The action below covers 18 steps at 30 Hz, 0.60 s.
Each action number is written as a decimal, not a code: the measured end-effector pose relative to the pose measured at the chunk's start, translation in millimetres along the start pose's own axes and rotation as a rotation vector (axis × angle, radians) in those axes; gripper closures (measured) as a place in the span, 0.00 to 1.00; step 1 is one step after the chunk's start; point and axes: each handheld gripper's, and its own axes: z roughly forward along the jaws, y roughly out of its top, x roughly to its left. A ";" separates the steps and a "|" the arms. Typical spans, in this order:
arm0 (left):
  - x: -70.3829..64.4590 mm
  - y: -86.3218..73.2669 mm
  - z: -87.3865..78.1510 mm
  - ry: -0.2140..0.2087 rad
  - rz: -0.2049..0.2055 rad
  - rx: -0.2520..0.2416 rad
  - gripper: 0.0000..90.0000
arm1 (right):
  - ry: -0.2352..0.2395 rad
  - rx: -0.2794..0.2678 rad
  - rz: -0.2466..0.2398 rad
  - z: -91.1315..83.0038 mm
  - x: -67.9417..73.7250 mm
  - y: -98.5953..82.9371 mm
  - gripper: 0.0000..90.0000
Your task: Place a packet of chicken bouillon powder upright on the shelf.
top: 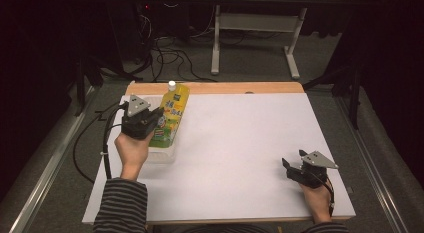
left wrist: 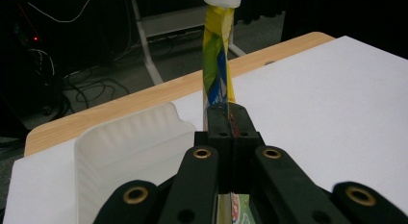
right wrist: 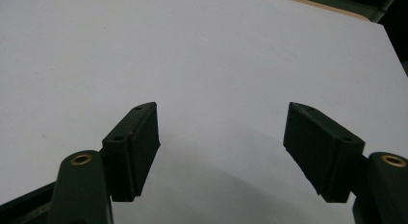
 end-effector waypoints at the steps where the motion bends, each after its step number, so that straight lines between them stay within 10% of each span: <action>1: 0.1 -1.0 1.5 0.000 0.000 -0.004 1.00 | -0.001 0.001 0.001 0.0 0.1 0.0 0.32; 18: 9.0 -25.1 6.9 -0.027 -0.008 0.021 1.00 | 0.001 0.000 -0.007 0.3 0.2 -0.1 0.32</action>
